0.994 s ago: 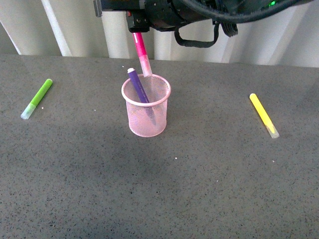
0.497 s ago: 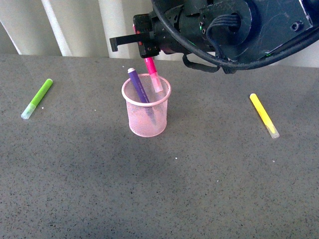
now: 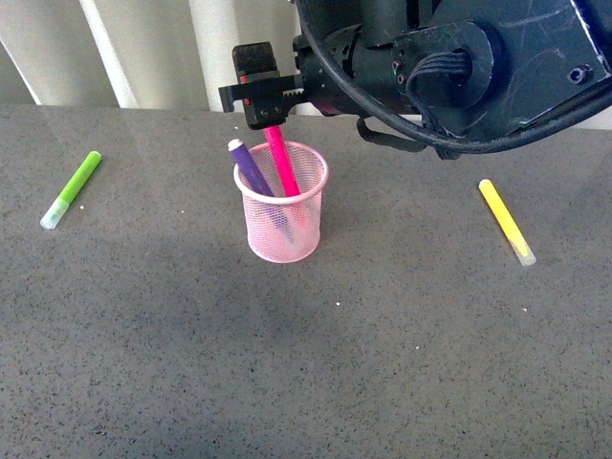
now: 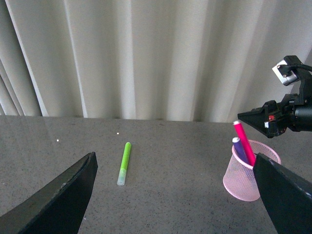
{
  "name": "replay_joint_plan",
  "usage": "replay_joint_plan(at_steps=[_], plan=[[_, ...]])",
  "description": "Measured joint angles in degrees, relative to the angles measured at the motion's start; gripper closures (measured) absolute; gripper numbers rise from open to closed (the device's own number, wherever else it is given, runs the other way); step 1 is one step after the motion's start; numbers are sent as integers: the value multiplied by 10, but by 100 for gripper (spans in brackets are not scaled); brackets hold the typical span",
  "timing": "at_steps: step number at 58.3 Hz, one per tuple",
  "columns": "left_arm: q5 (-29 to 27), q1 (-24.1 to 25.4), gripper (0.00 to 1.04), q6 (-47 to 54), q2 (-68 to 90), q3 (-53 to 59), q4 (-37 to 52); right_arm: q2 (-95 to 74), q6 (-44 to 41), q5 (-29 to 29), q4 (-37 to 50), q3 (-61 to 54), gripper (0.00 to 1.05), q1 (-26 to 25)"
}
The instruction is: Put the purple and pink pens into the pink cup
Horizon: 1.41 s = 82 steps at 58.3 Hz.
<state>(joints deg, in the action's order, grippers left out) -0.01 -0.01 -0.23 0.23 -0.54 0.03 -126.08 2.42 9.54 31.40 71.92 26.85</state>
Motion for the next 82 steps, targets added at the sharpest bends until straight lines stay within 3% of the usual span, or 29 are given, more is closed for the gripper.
replay_joint_plan(at_steps=[4, 12, 25, 39, 47, 53, 67, 72, 82], plan=[[0, 0, 7, 0, 0, 0, 0, 3, 1, 0, 0, -2, 23, -4], [0, 0, 7, 0, 0, 0, 0, 15, 8, 0, 9, -10, 5, -9], [0, 0, 7, 0, 0, 0, 0, 93, 33, -7, 51, -61, 7, -28], [0, 0, 7, 0, 0, 0, 0, 336, 33, -66, 76, -201, 7, -78], [0, 0, 7, 0, 0, 0, 0, 615, -2, -95, 7, -350, 7, -102], [0, 0, 7, 0, 0, 0, 0, 750, -5, -94, -52, -400, 7, -124], [0, 0, 7, 0, 0, 0, 0, 890, -6, -67, -110, -468, 7, -209], [0, 0, 7, 0, 0, 0, 0, 901, -13, -123, -175, -472, 18, -217], [0, 0, 7, 0, 0, 0, 0, 946, -20, -98, -176, -545, 52, -266]])
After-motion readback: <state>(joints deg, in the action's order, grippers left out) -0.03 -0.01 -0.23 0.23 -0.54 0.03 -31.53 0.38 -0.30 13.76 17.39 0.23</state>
